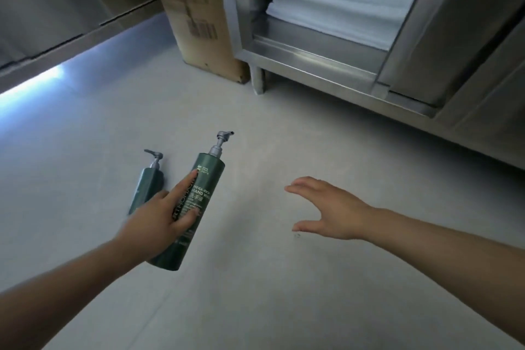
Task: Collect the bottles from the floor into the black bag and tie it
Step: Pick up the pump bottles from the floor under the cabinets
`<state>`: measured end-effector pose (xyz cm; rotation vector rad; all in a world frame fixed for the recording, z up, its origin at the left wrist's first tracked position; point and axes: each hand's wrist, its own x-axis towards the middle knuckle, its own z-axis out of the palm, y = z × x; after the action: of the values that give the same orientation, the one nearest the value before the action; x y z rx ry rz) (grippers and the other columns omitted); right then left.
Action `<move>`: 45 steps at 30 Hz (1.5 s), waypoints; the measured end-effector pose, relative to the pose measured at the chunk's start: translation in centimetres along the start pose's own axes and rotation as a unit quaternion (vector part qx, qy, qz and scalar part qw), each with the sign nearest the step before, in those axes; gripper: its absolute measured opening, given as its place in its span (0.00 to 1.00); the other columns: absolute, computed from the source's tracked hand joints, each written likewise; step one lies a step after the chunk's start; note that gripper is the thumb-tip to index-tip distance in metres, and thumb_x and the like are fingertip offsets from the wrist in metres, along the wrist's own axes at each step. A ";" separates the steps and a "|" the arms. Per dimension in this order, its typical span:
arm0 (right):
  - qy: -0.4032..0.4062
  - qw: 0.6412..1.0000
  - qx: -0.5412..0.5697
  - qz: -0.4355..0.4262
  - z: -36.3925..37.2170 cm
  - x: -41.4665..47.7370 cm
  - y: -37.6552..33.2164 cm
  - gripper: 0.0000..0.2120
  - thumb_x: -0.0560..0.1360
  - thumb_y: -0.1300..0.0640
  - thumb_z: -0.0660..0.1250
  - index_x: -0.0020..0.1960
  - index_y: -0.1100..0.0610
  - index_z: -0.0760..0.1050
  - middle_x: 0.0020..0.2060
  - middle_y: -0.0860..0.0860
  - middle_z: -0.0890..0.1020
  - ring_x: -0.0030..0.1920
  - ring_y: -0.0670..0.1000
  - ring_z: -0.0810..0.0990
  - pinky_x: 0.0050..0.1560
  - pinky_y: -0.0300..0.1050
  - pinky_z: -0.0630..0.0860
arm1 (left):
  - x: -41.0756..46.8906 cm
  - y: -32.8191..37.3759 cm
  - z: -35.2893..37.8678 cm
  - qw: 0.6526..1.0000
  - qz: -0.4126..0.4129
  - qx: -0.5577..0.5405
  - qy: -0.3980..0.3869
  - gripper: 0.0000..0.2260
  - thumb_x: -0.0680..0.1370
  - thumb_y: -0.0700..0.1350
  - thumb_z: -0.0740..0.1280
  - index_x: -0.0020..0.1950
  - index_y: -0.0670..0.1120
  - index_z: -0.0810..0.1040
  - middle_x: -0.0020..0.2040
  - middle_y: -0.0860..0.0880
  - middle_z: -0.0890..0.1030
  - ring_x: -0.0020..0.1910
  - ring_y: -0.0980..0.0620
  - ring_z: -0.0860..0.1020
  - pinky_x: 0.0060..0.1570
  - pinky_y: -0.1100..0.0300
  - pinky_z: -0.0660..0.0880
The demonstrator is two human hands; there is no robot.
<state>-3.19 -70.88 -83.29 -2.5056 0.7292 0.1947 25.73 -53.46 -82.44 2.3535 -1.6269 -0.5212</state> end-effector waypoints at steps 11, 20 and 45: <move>0.021 0.995 0.056 -0.075 5.3 18.5 -14.5 0.32 0.71 0.38 0.64 0.71 0.47 0.61 0.71 0.45 0.63 0.69 0.47 0.63 0.66 0.42 0.64 | -3.5 -19.3 -3.3 0.976 -0.208 -0.027 0.051 0.32 0.75 0.57 0.62 0.71 0.70 0.45 0.46 0.46 0.74 0.39 0.46 0.76 0.41 0.53 0.73; -0.016 0.986 0.065 -0.155 11.8 28.1 -19.3 0.31 0.71 0.40 0.65 0.70 0.51 0.63 0.71 0.49 0.63 0.71 0.52 0.61 0.68 0.50 0.65 | -8.2 -21.5 2.1 0.920 -0.378 -0.072 0.075 0.30 0.76 0.57 0.60 0.73 0.66 0.47 0.50 0.45 0.75 0.43 0.45 0.75 0.42 0.54 0.72; -0.022 0.982 0.050 -0.181 15.1 26.6 -15.0 0.27 0.70 0.40 0.67 0.66 0.49 0.70 0.72 0.51 0.61 0.74 0.54 0.54 0.71 0.56 0.60 | -10.9 -16.6 9.3 0.883 -0.454 -0.112 0.039 0.30 0.76 0.61 0.58 0.72 0.68 0.43 0.48 0.48 0.70 0.40 0.48 0.74 0.40 0.57 0.72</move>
<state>27.42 -64.48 -96.79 -2.4775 0.2481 0.0800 32.53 -37.32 -95.59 2.7717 -0.2920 -0.6993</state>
